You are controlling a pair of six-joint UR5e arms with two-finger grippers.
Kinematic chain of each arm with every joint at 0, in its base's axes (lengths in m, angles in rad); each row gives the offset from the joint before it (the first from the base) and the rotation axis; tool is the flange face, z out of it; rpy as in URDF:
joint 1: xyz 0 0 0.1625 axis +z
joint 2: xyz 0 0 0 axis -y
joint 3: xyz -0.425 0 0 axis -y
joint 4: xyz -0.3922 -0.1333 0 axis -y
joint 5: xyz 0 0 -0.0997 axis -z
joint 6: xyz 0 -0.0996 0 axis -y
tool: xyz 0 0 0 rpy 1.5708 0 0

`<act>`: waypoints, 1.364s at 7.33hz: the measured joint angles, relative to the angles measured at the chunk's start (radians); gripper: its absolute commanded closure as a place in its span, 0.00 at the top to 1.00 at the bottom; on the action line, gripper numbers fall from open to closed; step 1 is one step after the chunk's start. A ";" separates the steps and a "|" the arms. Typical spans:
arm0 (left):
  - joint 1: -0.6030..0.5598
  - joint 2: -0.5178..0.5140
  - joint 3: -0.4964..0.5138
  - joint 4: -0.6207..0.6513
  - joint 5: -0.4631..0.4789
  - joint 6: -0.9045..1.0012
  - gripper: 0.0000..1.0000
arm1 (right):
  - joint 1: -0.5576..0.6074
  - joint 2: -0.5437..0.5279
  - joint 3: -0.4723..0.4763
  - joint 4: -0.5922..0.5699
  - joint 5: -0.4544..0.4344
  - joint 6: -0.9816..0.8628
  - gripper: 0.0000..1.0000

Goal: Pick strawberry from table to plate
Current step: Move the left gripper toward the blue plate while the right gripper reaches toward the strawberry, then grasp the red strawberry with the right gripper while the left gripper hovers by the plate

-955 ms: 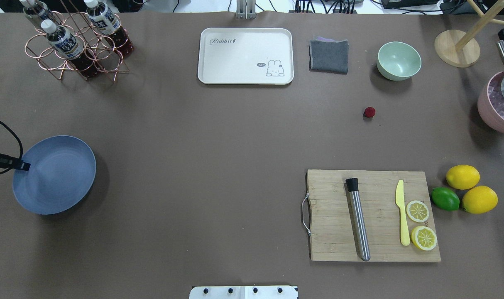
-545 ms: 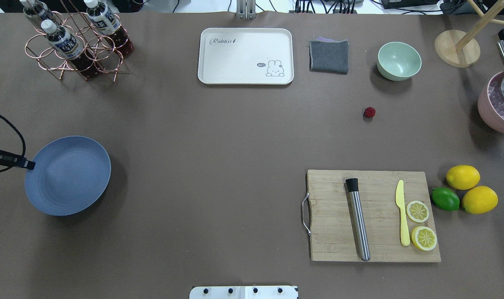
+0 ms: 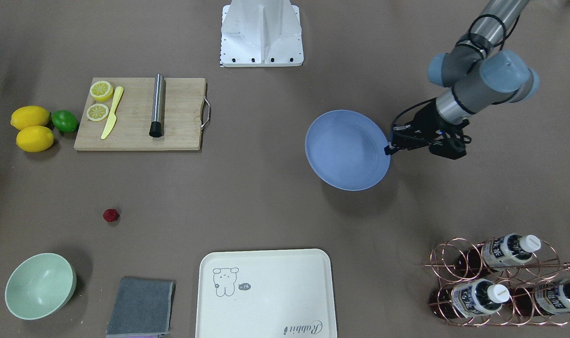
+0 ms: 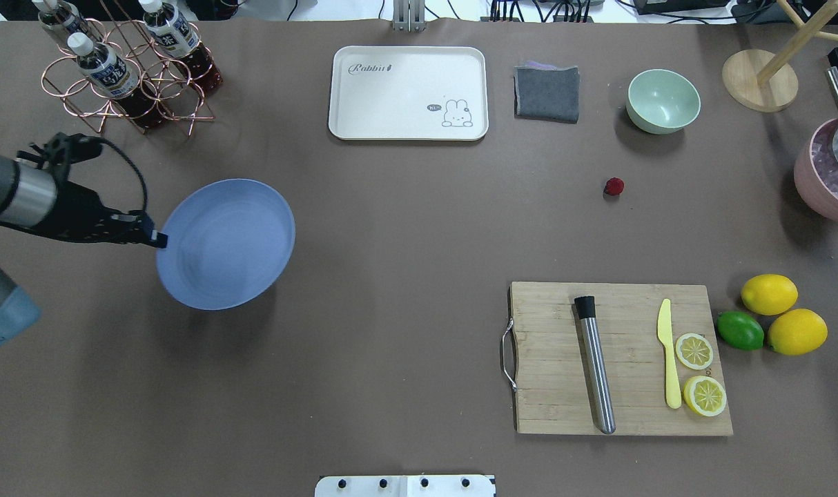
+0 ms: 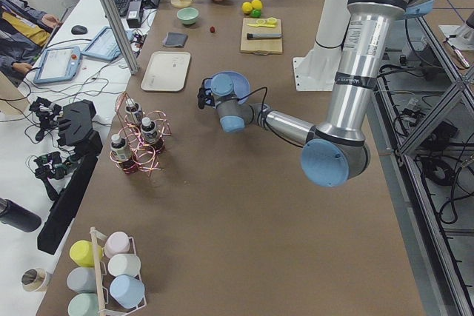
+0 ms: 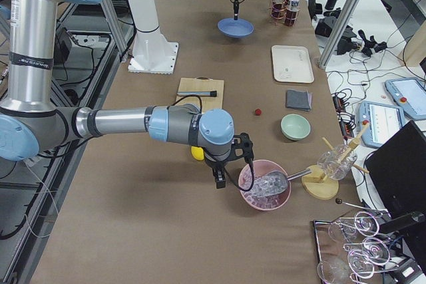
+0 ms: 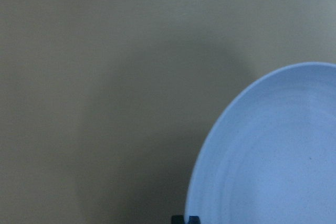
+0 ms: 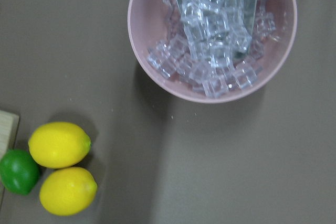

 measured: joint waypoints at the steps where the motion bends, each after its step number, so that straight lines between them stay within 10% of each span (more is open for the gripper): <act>1: 0.043 -0.078 -0.001 0.075 0.053 -0.038 0.00 | -0.055 0.059 -0.006 0.016 0.001 0.127 0.99; 8: 0.270 -0.267 0.012 0.243 0.301 -0.154 0.00 | -0.598 0.439 -0.285 0.481 -0.159 0.935 0.90; 9: 0.270 -0.266 0.012 0.243 0.301 -0.155 0.65 | -0.640 0.495 -0.332 0.488 -0.198 0.972 0.89; 10: 0.270 -0.263 0.012 0.243 0.302 -0.155 0.88 | -0.670 0.544 -0.382 0.491 -0.235 0.985 0.88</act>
